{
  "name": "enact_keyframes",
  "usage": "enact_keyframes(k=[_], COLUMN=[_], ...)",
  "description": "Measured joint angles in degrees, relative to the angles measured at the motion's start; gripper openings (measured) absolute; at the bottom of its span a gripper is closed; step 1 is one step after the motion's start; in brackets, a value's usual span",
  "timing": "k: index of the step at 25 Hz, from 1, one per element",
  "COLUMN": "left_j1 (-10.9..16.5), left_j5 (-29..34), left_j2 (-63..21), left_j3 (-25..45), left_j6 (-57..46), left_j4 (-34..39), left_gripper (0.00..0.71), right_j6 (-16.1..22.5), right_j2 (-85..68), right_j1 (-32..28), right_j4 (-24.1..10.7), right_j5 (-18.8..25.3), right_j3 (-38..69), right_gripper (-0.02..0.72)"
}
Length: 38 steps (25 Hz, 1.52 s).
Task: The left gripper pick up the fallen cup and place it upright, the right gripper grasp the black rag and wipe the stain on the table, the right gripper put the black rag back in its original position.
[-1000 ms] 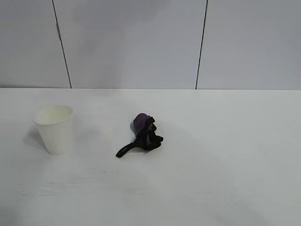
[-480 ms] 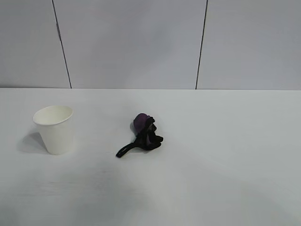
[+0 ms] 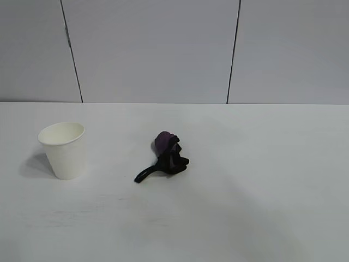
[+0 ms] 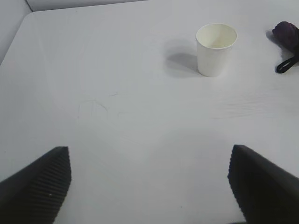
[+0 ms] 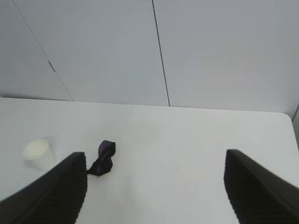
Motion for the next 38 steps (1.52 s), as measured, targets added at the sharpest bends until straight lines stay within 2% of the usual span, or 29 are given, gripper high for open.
enact_keyframes(k=[2,6,10,13,21,29,38], left_j1=[0.0,0.0,0.0,0.0,0.0,0.0,0.0], left_j5=[0.0,0.0,0.0,0.0,0.0,0.0,0.0], left_j2=[0.0,0.0,0.0,0.0,0.0,0.0,0.0], left_j3=[0.0,0.0,0.0,0.0,0.0,0.0,0.0], left_j6=[0.0,0.0,0.0,0.0,0.0,0.0,0.0], left_j4=[0.0,0.0,0.0,0.0,0.0,0.0,0.0], left_gripper=[0.660,0.660,0.660,0.660,0.660,0.660,0.660], right_j6=[-2.4,-4.4,-7.8,-10.4,-11.4,-11.5,-11.6], right_j2=[-1.5,-4.8,-10.4,-15.4,-28.3,-30.5,-30.5], right_j1=[-4.0,-10.0,-13.4,-14.4,-14.8,-14.9,-19.0], right_j4=[1.6,8.0,13.8,16.0,16.0,16.4,16.7], right_j5=[0.0,0.0,-1.2,-3.4,-10.9,-15.2,-16.4], right_j3=[3.0,8.8,16.0,22.1,36.5,46.2,47.2], right_gripper=[0.559,0.559,0.559,0.559,0.559,0.559,0.559])
